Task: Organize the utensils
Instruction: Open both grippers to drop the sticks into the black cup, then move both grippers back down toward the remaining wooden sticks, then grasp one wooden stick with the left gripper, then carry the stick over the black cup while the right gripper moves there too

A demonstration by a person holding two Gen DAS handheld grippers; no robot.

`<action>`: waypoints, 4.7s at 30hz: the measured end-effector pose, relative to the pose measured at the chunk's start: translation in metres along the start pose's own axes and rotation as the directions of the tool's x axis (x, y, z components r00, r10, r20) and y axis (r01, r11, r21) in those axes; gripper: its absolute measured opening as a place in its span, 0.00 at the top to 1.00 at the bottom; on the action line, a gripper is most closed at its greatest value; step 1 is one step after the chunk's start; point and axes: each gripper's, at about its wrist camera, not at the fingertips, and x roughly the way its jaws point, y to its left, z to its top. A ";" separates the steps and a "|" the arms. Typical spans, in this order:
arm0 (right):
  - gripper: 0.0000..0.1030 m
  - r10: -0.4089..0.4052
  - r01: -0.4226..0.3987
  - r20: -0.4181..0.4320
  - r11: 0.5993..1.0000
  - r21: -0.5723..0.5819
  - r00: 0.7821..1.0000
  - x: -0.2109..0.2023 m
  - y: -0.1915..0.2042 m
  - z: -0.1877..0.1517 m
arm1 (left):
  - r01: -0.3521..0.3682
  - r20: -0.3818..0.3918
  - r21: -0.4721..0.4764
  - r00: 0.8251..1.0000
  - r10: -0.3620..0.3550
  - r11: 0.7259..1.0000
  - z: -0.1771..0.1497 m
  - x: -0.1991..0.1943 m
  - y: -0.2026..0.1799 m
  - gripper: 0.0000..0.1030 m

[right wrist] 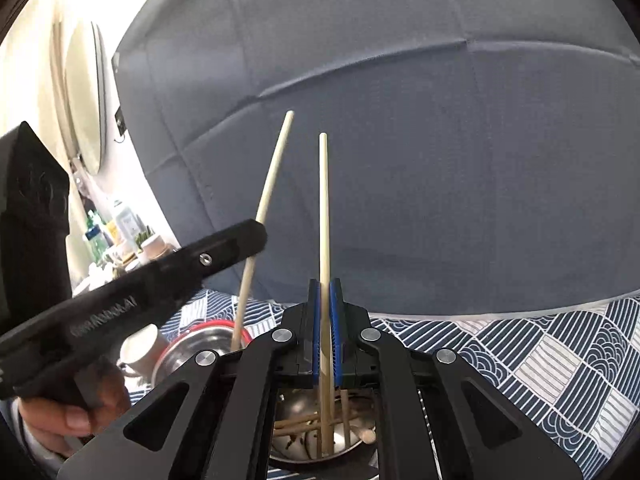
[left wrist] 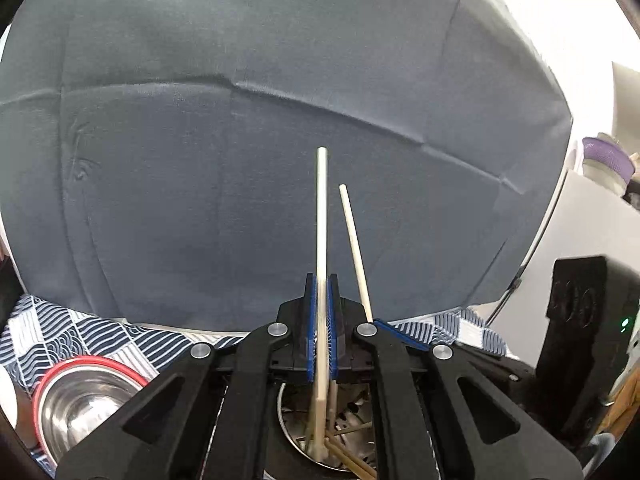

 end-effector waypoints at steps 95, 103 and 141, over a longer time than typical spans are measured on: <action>0.15 -0.324 0.398 -0.373 0.906 0.143 0.869 -0.071 -0.092 -0.150 | -0.206 -0.522 0.039 0.830 0.196 0.978 -0.151 0.027 0.059 0.18; 0.15 -0.320 0.399 -0.376 0.904 0.153 0.869 -0.072 -0.093 -0.157 | -0.182 -0.576 0.071 0.795 0.189 0.981 -0.161 0.037 0.065 0.38; 0.90 -0.324 0.417 -0.441 0.900 0.129 0.837 -0.080 -0.100 -0.146 | -0.245 -0.570 -0.087 0.807 0.154 0.966 -0.150 -0.057 0.058 0.96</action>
